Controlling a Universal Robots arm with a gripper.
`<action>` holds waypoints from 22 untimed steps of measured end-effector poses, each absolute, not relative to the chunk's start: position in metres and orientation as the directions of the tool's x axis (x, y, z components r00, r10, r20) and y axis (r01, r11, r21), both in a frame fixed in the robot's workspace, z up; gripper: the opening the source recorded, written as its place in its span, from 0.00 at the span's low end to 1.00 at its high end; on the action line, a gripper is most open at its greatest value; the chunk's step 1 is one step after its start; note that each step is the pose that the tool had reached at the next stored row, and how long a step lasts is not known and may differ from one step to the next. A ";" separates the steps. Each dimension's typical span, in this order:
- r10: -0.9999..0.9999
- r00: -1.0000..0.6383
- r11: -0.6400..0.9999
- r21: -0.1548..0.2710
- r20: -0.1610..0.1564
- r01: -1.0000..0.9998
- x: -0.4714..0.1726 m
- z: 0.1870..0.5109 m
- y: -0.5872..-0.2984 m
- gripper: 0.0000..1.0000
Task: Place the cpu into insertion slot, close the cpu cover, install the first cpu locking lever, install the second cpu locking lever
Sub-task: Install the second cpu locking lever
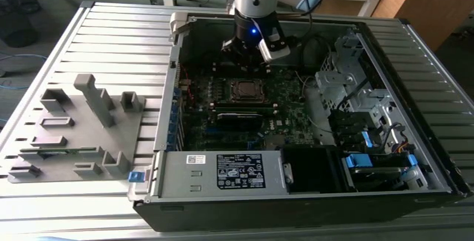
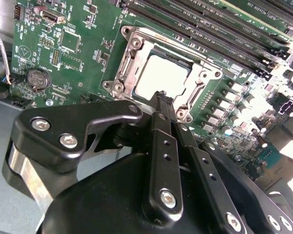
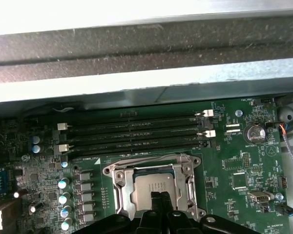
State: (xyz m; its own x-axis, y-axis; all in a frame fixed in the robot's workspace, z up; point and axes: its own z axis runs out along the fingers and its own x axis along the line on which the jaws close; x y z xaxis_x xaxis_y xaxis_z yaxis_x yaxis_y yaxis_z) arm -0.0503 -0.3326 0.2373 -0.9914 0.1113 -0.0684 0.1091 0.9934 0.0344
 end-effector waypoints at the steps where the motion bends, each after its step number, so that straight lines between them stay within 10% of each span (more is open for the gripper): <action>1: 0.111 -0.991 0.993 0.035 -0.069 0.109 -0.050 0.238 -0.333 0.11; 22: 0.111 -0.991 0.993 0.035 -0.068 0.109 -0.050 0.241 -0.335 0.11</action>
